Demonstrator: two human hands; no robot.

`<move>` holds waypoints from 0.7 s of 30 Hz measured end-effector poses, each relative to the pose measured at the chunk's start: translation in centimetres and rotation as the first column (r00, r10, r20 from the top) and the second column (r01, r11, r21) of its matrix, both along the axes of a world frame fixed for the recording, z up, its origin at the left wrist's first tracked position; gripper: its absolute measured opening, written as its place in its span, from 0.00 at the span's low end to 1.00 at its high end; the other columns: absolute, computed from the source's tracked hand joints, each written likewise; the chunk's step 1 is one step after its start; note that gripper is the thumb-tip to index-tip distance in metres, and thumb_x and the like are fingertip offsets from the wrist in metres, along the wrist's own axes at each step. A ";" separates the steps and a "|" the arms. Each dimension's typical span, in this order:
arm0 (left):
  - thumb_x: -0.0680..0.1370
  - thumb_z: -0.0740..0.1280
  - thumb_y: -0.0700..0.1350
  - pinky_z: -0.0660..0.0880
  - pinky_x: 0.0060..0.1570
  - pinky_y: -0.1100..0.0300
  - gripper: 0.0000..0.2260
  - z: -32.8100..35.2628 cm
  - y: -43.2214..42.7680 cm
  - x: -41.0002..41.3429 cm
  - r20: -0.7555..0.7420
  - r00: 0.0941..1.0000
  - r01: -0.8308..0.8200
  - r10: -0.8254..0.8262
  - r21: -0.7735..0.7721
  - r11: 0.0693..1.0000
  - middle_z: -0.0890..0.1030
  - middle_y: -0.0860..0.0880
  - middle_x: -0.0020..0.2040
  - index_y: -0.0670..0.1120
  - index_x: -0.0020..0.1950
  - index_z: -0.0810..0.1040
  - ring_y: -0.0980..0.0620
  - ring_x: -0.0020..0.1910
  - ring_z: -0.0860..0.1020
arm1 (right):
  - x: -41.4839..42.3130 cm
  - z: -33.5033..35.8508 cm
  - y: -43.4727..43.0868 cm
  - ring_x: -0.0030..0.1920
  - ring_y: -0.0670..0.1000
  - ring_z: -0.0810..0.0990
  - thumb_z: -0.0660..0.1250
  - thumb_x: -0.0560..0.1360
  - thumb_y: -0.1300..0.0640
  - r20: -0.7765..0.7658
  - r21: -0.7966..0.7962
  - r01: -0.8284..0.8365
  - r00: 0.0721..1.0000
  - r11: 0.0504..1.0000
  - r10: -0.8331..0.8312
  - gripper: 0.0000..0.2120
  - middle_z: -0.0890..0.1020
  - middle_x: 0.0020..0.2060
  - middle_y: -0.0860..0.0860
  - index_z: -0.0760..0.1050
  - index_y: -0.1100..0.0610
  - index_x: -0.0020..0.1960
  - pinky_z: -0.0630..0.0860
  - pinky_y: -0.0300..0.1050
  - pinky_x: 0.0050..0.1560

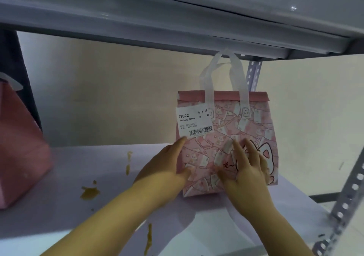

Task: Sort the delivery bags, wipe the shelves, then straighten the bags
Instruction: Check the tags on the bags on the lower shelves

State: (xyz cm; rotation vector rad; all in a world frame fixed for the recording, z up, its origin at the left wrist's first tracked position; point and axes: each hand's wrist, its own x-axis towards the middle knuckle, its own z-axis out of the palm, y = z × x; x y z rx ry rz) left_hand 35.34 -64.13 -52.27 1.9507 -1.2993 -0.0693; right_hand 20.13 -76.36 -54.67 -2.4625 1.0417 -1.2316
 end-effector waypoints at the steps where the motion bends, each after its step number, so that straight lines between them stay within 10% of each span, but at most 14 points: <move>1: 0.75 0.64 0.55 0.62 0.51 0.63 0.29 0.1 0.3 0.0 0.011 1.000 0.009 -0.009 -0.001 1.000 0.66 0.63 0.68 0.69 0.68 0.49 0.59 0.62 0.69 | 0.0 0.2 0.3 0.73 0.54 0.50 0.70 0.71 0.46 0.009 0.000 -0.003 1.000 1.000 0.003 0.36 0.56 0.75 0.52 0.57 0.48 0.75 0.52 0.60 0.70; 9: 0.73 0.66 0.56 0.72 0.56 0.57 0.26 -0.3 4.8 -1.9 0.096 0.991 -0.075 0.088 -0.136 0.988 0.70 0.55 0.62 0.61 0.69 0.62 0.55 0.59 0.71 | -0.5 0.6 4.7 0.63 0.55 0.67 0.69 0.72 0.52 0.200 -0.108 -0.221 0.950 0.969 0.239 0.24 0.71 0.62 0.51 0.69 0.54 0.66 0.67 0.51 0.61; 21: 0.70 0.67 0.58 0.73 0.36 0.69 0.09 -4.8 20.3 -2.8 0.045 0.942 -0.299 0.332 -0.332 0.895 0.77 0.62 0.47 0.59 0.48 0.76 0.66 0.47 0.76 | 2.8 -2.1 15.7 0.49 0.41 0.78 0.67 0.72 0.50 0.364 -0.050 -0.644 0.700 0.763 0.615 0.11 0.79 0.48 0.41 0.75 0.49 0.54 0.75 0.34 0.47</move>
